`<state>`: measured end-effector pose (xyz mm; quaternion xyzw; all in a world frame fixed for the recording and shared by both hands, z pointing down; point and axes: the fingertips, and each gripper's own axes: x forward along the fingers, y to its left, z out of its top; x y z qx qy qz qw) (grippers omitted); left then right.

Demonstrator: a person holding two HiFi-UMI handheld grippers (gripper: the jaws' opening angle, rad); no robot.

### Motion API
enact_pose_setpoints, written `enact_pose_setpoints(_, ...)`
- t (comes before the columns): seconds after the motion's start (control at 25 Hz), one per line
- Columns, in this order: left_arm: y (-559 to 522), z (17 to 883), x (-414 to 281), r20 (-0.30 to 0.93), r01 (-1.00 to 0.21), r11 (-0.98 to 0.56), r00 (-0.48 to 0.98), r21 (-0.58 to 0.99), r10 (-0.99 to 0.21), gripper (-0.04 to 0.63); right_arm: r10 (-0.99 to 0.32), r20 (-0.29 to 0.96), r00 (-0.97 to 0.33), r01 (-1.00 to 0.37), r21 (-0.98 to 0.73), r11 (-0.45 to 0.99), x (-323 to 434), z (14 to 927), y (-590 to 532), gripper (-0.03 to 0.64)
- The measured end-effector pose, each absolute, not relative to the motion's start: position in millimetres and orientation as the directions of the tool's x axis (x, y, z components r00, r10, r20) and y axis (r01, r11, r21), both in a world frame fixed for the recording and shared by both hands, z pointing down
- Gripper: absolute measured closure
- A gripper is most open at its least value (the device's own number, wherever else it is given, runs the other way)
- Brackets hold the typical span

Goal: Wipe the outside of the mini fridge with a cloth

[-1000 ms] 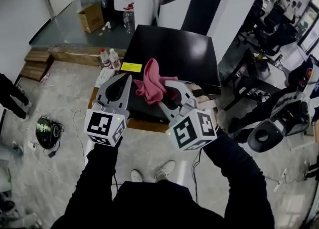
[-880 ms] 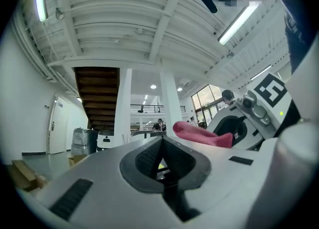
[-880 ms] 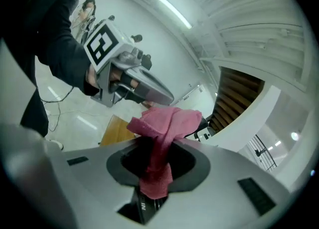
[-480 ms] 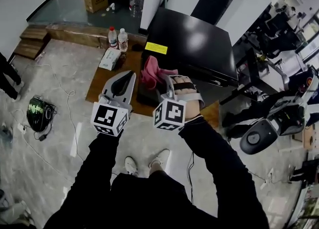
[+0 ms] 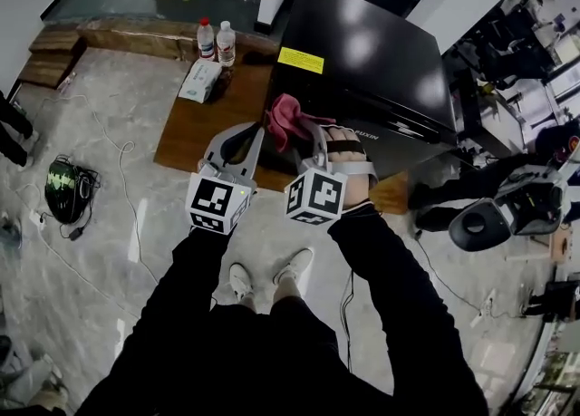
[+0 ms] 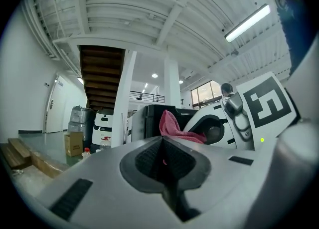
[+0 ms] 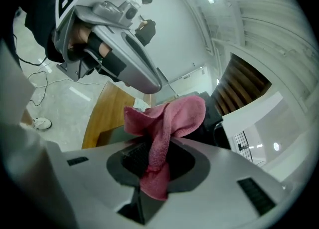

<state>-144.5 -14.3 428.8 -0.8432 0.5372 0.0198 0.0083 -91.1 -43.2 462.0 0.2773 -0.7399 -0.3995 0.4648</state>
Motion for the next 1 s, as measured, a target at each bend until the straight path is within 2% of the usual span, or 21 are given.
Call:
enact_pose_setpoints(0.44, -35, 548, -135, 0.084, -0.896, -0.443, 0.445, 0.040, -0.892, 0.589, -0.706, 0.604, -0.370, -0.056, 0.744, 0.666, -93, 588, -53, 0.526)
enact_pose_setpoints(0.68, -43, 616, -138, 0.156, -0.890, -0.429, 0.451, 0.155, -0.879, 0.589, -0.649, 0.671, -0.360, -0.047, 0.681, 0.731, -93, 668, -54, 0.526)
enact_pose_setpoints(1.0, -47, 704, -124, 0.291, -0.881, -0.450, 0.473, 0.145, -0.832, 0.589, -0.586, 0.741, -0.327, -0.055, 0.604, 0.795, -89, 758, -57, 0.526)
